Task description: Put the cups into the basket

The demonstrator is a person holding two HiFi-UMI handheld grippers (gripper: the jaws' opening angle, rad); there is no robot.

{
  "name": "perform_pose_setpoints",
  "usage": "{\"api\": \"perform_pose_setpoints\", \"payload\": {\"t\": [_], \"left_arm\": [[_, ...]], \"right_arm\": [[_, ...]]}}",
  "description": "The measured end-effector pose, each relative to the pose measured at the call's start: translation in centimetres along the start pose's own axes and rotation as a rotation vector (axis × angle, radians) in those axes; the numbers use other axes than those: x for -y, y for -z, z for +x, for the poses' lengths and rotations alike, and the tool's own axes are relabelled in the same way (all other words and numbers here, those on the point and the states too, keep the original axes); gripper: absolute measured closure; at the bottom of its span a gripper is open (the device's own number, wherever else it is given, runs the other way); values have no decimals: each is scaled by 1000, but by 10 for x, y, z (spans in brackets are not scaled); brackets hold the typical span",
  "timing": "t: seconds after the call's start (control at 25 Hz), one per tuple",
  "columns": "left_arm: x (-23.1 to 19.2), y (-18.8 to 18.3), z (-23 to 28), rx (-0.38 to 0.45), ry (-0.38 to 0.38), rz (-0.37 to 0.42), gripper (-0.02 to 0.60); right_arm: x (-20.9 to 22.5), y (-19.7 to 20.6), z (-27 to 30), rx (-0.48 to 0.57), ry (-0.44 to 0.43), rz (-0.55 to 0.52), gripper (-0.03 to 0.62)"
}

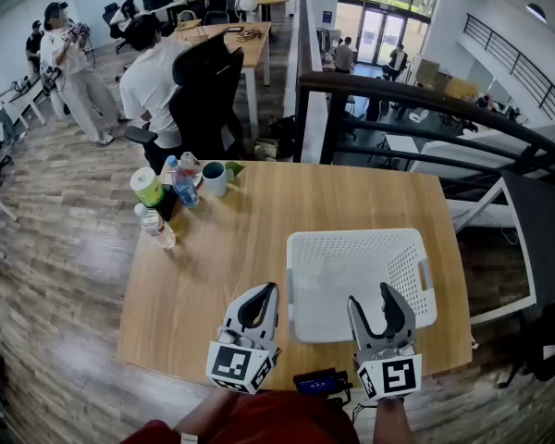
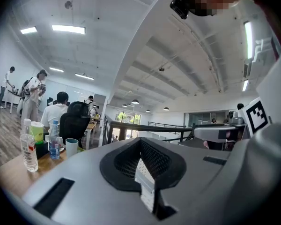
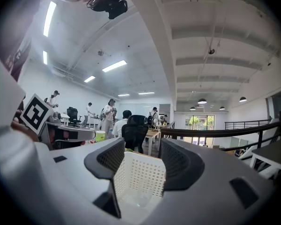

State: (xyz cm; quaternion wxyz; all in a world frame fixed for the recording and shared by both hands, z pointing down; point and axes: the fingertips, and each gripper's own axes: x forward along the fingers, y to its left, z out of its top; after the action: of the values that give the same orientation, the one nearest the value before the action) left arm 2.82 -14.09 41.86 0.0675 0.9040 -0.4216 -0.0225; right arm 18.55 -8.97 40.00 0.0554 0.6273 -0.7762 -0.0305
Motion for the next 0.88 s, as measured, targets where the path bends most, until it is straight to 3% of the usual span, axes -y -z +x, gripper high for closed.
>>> {"api": "perform_pose_setpoints", "payload": {"t": [0.52,0.88], "left_arm": [[7,1,-2,3,10,-1,575],[7,5,-3,-7,11,-4,575]], "right_arm": [[7,1,-16,39,86,30,365],[10,5,-21,31,107,40,431]]}}
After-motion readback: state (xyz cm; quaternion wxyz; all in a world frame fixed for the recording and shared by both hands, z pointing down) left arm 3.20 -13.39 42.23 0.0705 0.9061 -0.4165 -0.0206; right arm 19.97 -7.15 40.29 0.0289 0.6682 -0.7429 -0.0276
